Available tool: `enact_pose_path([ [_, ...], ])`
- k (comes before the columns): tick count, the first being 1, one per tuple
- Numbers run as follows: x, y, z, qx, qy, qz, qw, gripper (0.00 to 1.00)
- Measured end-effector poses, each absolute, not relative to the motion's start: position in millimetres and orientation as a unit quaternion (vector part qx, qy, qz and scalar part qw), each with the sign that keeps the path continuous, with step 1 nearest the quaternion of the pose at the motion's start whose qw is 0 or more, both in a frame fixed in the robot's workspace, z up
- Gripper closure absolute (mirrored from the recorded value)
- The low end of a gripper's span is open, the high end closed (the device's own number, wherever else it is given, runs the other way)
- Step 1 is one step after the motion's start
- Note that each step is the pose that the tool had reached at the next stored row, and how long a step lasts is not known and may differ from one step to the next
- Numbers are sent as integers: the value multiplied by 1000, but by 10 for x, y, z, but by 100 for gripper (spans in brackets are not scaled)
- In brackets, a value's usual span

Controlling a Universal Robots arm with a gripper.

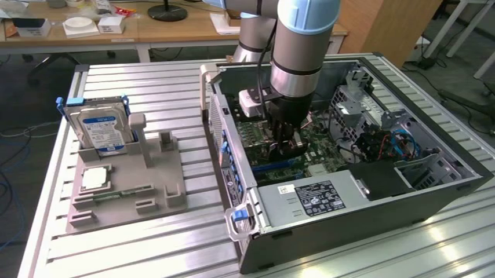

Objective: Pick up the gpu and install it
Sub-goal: 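Insert the gpu into the slot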

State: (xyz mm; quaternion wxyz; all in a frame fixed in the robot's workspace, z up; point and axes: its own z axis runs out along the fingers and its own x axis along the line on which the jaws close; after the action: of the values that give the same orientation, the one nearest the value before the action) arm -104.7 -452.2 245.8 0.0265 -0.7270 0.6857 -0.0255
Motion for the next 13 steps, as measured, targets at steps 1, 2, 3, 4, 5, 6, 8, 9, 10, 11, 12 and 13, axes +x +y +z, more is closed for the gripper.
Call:
enact_pose_path([
  [1,-1047,-4522,2458,-727,686,-25,27,73],
  [2,-1047,-4522,2458,-727,686,-25,27,73],
  [3,-1047,-4522,2458,-727,686,-25,27,73],
  [4,-1047,-4522,2458,-727,686,-25,27,73],
  [5,-1047,-4522,2458,-727,686,-25,27,73],
  [6,-1047,-4522,2458,-727,686,-25,27,73],
  [8,-1047,-4522,2458,-727,686,-25,27,73],
  [9,-1047,-4522,2458,-727,686,-25,27,73],
  [10,-1047,-4522,2458,-727,686,-25,27,73],
  [11,-1047,-4522,2458,-727,686,-25,27,73],
  [12,-1047,-4522,2458,-727,686,-25,27,73],
  [13,-1047,-4522,2458,-727,686,-25,27,73],
])
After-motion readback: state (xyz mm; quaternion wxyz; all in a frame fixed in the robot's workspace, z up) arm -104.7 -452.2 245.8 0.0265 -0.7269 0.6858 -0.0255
